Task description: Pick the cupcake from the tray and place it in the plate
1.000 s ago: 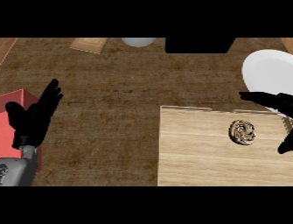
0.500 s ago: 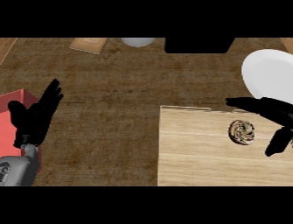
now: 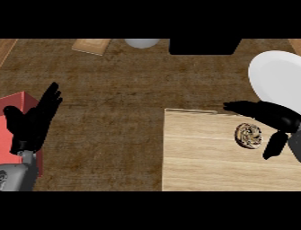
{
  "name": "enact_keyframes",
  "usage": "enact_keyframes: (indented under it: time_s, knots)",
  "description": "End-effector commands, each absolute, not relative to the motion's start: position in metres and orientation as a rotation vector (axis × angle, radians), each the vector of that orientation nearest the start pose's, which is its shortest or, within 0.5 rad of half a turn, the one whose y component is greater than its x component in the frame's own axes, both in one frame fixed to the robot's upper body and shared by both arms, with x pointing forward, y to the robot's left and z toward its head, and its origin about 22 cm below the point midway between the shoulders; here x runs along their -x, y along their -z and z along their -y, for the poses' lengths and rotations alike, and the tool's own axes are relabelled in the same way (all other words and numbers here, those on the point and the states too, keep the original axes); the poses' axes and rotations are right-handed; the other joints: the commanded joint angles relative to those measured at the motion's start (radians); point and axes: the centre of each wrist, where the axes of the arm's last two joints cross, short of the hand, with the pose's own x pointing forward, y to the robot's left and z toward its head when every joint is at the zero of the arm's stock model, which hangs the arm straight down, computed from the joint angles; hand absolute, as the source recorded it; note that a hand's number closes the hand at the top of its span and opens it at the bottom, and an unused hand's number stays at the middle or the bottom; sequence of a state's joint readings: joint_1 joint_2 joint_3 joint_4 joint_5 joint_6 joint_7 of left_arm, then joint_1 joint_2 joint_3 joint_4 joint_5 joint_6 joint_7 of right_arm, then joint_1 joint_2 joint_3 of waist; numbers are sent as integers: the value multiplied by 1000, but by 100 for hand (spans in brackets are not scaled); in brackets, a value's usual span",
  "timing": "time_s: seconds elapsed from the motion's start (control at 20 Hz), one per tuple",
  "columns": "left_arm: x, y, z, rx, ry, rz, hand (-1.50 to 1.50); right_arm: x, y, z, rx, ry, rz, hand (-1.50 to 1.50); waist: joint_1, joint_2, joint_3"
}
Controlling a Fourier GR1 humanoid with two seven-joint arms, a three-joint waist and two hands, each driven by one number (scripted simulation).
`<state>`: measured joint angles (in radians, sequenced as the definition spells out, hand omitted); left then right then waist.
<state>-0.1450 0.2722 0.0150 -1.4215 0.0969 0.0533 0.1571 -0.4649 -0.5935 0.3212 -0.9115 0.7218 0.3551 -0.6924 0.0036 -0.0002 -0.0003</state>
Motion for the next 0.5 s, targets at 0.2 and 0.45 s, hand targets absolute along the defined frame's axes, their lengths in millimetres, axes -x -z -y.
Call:
enact_keyframes:
  time_s: [0.2,0.45]
  knots:
    - [-281,-5,-287,-171,70,1404,0,-344,-26,328,56,-1816,1279,150,-3,1,0]
    - [-295,-23,-283,-170,75,1425,0,-335,2,307,16,-1797,1343,150,-1,1,0]
